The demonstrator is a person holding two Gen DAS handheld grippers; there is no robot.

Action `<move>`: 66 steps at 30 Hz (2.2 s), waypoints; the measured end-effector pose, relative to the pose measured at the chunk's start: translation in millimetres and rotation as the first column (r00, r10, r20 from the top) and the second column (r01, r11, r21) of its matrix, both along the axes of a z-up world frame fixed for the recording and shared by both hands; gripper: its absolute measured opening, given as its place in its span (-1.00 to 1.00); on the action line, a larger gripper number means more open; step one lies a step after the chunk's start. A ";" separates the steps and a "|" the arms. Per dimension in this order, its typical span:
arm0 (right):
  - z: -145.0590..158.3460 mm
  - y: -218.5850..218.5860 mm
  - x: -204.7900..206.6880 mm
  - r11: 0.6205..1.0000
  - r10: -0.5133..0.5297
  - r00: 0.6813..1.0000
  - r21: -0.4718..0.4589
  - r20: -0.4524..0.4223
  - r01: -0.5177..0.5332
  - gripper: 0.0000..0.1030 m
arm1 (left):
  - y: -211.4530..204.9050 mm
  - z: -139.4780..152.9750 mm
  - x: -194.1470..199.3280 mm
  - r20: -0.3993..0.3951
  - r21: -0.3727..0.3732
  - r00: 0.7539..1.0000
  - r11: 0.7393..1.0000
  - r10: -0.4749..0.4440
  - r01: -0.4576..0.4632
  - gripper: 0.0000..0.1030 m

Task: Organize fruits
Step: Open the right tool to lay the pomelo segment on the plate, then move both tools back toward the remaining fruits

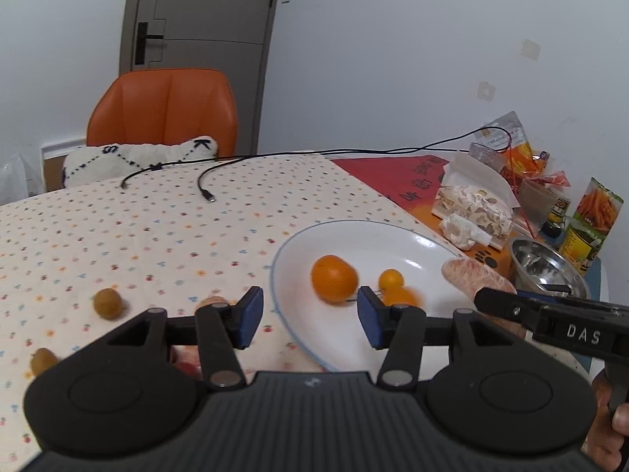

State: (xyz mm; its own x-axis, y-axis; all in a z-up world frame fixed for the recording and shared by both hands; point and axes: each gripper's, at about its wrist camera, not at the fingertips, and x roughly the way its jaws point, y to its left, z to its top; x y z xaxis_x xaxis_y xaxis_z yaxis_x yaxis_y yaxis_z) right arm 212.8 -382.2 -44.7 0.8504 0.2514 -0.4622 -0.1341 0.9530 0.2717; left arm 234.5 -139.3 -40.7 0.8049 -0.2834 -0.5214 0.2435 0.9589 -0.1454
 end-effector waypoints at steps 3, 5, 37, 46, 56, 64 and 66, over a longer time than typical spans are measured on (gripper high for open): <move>3.6 2.9 2.2 1.000 -0.006 1.000 0.008 0.013 0.006 -0.28 | 11.3 1.1 -2.7 -0.008 0.001 1.000 1.000 0.024 -0.024 -0.01; 5.6 5.2 4.2 1.000 -0.015 1.000 0.014 0.014 0.015 -0.22 | 19.6 1.6 -4.6 -0.012 0.001 0.999 0.999 0.044 -0.044 0.00; 29.2 40.0 -23.1 0.996 0.077 0.997 0.049 0.033 -0.078 0.47 | 102.9 26.7 -51.7 0.037 -0.018 0.974 0.975 0.222 -0.221 0.70; 34.9 66.8 -24.4 0.988 0.145 0.989 0.043 0.035 -0.146 0.47 | 126.6 29.4 -59.0 0.024 -0.011 0.965 0.965 0.261 -0.261 0.70; 34.6 92.2 -24.6 0.980 0.193 0.981 0.037 0.031 -0.194 0.81 | 147.3 25.4 -62.9 0.003 -0.024 0.962 0.962 0.274 -0.274 0.70; 30.5 104.1 -23.6 0.969 0.235 0.971 0.065 0.048 -0.238 1.00 | 158.0 20.6 -65.3 0.008 -0.030 0.957 0.956 0.291 -0.291 0.70; 26.9 106.6 -21.2 0.968 0.240 0.970 0.068 0.034 -0.242 1.00 | 160.9 18.2 -65.9 0.005 -0.034 0.954 0.954 0.299 -0.298 0.70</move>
